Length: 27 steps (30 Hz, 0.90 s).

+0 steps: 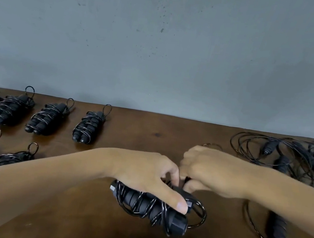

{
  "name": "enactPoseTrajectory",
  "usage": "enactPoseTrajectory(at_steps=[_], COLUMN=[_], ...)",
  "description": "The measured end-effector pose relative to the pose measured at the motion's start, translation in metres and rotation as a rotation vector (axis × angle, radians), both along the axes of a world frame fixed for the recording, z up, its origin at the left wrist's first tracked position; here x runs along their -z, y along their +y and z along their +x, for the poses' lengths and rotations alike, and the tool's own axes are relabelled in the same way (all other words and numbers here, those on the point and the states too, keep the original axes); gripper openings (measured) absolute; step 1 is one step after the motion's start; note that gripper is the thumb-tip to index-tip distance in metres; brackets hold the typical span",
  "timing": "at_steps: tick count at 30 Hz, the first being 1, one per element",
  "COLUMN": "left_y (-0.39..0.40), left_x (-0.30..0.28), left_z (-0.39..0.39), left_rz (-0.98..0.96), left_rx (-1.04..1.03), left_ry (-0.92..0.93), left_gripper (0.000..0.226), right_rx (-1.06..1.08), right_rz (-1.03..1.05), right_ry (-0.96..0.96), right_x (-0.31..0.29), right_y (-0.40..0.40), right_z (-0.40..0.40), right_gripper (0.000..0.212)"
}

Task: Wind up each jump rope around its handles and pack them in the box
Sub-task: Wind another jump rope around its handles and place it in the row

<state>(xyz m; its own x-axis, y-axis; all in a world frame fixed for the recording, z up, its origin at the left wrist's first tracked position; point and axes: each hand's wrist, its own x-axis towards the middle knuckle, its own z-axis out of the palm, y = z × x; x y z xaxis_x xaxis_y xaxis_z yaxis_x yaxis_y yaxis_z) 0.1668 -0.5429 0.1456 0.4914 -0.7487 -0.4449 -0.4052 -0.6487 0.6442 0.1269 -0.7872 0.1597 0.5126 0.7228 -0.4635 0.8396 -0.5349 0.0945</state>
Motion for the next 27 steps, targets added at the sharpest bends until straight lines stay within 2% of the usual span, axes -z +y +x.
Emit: enactPoseTrajectory(at_steps=[1, 2, 3, 4, 7, 8, 10, 12, 14, 17, 18, 21, 23, 25, 27], left_y=[-0.002, -0.001, -0.002, -0.002, -0.003, -0.003, -0.003, -0.002, -0.006, -0.011, -0.012, -0.009, -0.007, -0.006, -0.006], left_x=[0.002, 0.003, 0.004, 0.005, 0.006, 0.006, 0.006, 0.008, 0.011, 0.025, 0.028, 0.037, 0.041, 0.045, 0.047], left_z=[0.0, 0.0, 0.001, 0.001, 0.007, 0.009, 0.013, 0.015, 0.016, 0.02, 0.021, 0.024, 0.023, 0.021, 0.017], left_rz=[0.019, 0.035, 0.039, 0.039, 0.006, 0.013, 0.023, -0.017, -0.095, -0.158, -0.184, -0.289, -0.336, -0.393, -0.451], left_rx=[0.006, 0.007, 0.001, -0.006, -0.002, -0.008, -0.015, -0.019, -0.029, -0.159, -0.216, -0.374, -0.432, -0.476, -0.497], left_ry=[-0.017, -0.029, -0.025, -0.023, -0.031, -0.035, -0.029, 0.016, 0.013, -0.055, -0.06, 0.009, 0.026, 0.051, 0.08], left_gripper=[0.045, 0.049, 0.053, 0.058, 0.081, 0.087, 0.085, 0.066, 0.056, 0.082, 0.081, 0.048, 0.038, 0.047, 0.06], right_rx=[0.027, 0.021, 0.03, 0.043, 0.01, -0.003, -0.028, -0.01, -0.013, 0.027, 0.046, 0.146, 0.244, 0.321, 0.396], right_rz=[-0.001, 0.107, 0.085, 0.133, 0.09, 0.113, 0.11, 0.173, 0.197, 0.221, 0.221, 0.269, 0.284, 0.319, 0.431], right_ry=[0.006, -0.076, -0.1, -0.119, -0.176, -0.179, -0.248, -0.321, -0.421, -0.507, -0.517, -0.532, -0.541, -0.513, -0.463], right_x=[-0.009, -0.023, -0.023, -0.025, -0.023, -0.03, -0.039, -0.043, -0.042, -0.037, -0.033, -0.024, -0.024, -0.018, -0.008], right_y=[0.018, 0.047, 0.047, 0.049, 0.049, 0.055, 0.062, 0.061, 0.06, 0.059, 0.058, 0.056, 0.061, 0.064, 0.062], right_z=[0.01, 0.022, 0.029, 0.036, 0.032, 0.033, 0.034, 0.03, 0.028, 0.023, 0.021, 0.01, 0.001, -0.007, -0.014], right_gripper=[0.048, 0.05, 0.048, 0.042, 0.01, 0.013, 0.016, 0.009, 0.016, 0.031, 0.032, 0.042, 0.05, 0.056, 0.076])
